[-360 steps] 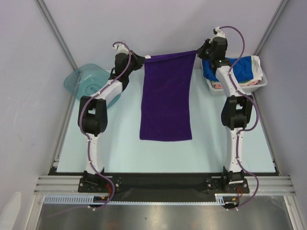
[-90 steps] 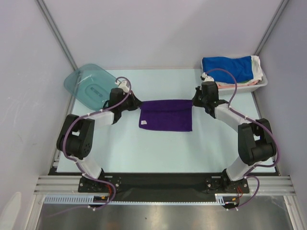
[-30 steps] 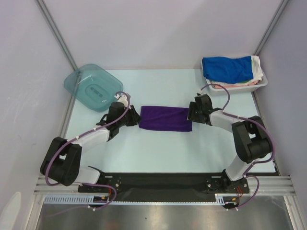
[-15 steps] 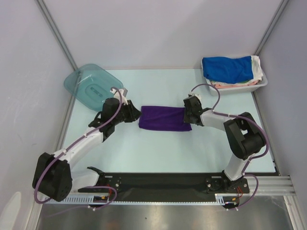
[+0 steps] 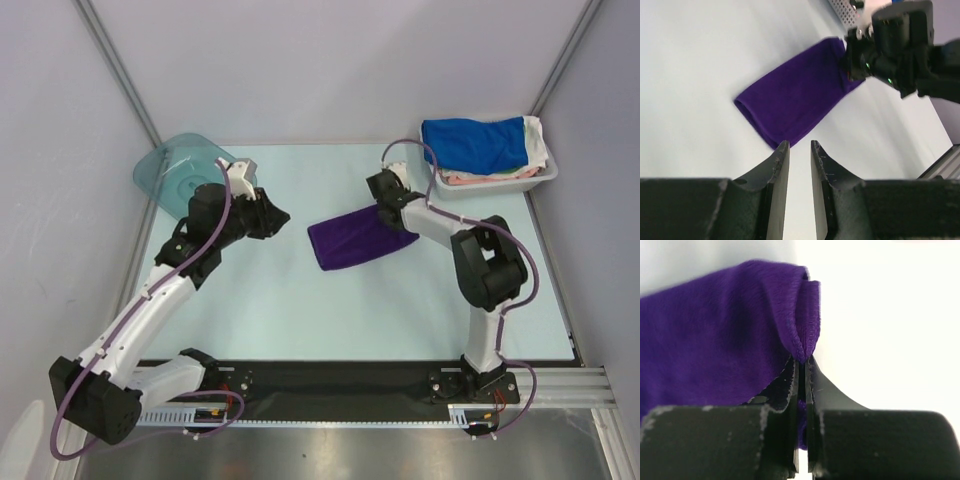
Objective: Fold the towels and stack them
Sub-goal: Neatly place the folded towel into the bin
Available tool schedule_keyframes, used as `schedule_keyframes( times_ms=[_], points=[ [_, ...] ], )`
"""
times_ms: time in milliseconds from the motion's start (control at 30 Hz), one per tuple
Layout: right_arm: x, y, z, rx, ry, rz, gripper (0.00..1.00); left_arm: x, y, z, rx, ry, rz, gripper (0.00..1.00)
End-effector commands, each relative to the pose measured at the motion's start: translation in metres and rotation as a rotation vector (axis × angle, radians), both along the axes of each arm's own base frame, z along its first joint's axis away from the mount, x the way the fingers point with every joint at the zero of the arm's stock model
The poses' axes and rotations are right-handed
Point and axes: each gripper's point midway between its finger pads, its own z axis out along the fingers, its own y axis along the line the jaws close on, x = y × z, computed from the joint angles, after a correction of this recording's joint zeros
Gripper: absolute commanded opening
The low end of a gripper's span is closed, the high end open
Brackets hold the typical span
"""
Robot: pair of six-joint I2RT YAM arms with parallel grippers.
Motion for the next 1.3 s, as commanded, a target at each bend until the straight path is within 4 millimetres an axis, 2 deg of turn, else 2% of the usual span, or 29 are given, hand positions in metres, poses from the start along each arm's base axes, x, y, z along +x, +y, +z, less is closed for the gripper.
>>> schedule_keyframes(
  times_ms=[0, 33, 67, 167, 333, 467, 567, 600, 733, 900, 933, 1000, 1167, 1200, 1267],
  points=[
    [0.040, -0.022, 0.039, -0.276, -0.073, 0.016, 0.00, -0.012, 0.003, 0.007, 0.056, -0.013, -0.051, 0.28],
    [0.047, -0.027, 0.041, -0.319, -0.078, 0.003, 0.00, -0.012, 0.003, 0.006, 0.060, -0.017, -0.059, 0.28],
    [0.061, -0.022, 0.043, -0.340, -0.092, 0.011, 0.00, -0.011, 0.003, 0.006, 0.062, -0.019, -0.063, 0.28],
    [0.087, -0.026, 0.048, -0.433, -0.107, 0.006, 0.00, -0.013, 0.000, 0.004, 0.057, -0.011, -0.085, 0.27],
    [0.121, -0.028, 0.080, -0.529, -0.172, -0.010, 0.00, -0.015, -0.002, -0.001, 0.066, -0.003, -0.110, 0.26],
    [0.147, -0.035, 0.114, -0.618, -0.201, -0.008, 0.00, -0.015, 0.004, -0.005, 0.101, -0.006, -0.107, 0.26],
    [0.162, -0.037, 0.149, -0.640, -0.265, -0.030, 0.00, -0.015, 0.005, -0.007, 0.103, -0.010, -0.109, 0.26],
    [0.163, -0.038, 0.149, -0.650, -0.259, -0.023, 0.00, -0.015, 0.004, -0.009, 0.100, -0.009, -0.114, 0.26],
    [0.183, -0.041, 0.186, -0.689, -0.332, -0.044, 0.00, -0.012, 0.004, -0.018, 0.082, 0.024, -0.128, 0.25],
    [0.199, -0.048, 0.215, -0.750, -0.369, -0.049, 0.00, -0.008, 0.007, -0.019, 0.050, 0.032, -0.135, 0.25],
    [0.201, -0.052, 0.226, -0.770, -0.393, -0.056, 0.00, -0.008, 0.008, -0.019, 0.051, 0.031, -0.133, 0.25],
    [0.202, -0.056, 0.234, -0.773, -0.408, -0.056, 0.00, -0.008, 0.008, -0.020, 0.054, 0.034, -0.132, 0.25],
    [0.199, -0.085, 0.257, -0.707, -0.454, -0.098, 0.00, -0.008, 0.007, -0.027, 0.058, 0.051, -0.141, 0.25],
    [0.196, -0.088, 0.271, -0.682, -0.480, -0.090, 0.00, -0.009, 0.007, -0.028, 0.058, 0.055, -0.142, 0.25],
    [0.193, -0.093, 0.278, -0.654, -0.486, -0.095, 0.00, -0.009, 0.007, -0.027, 0.057, 0.054, -0.144, 0.25]
  ],
)
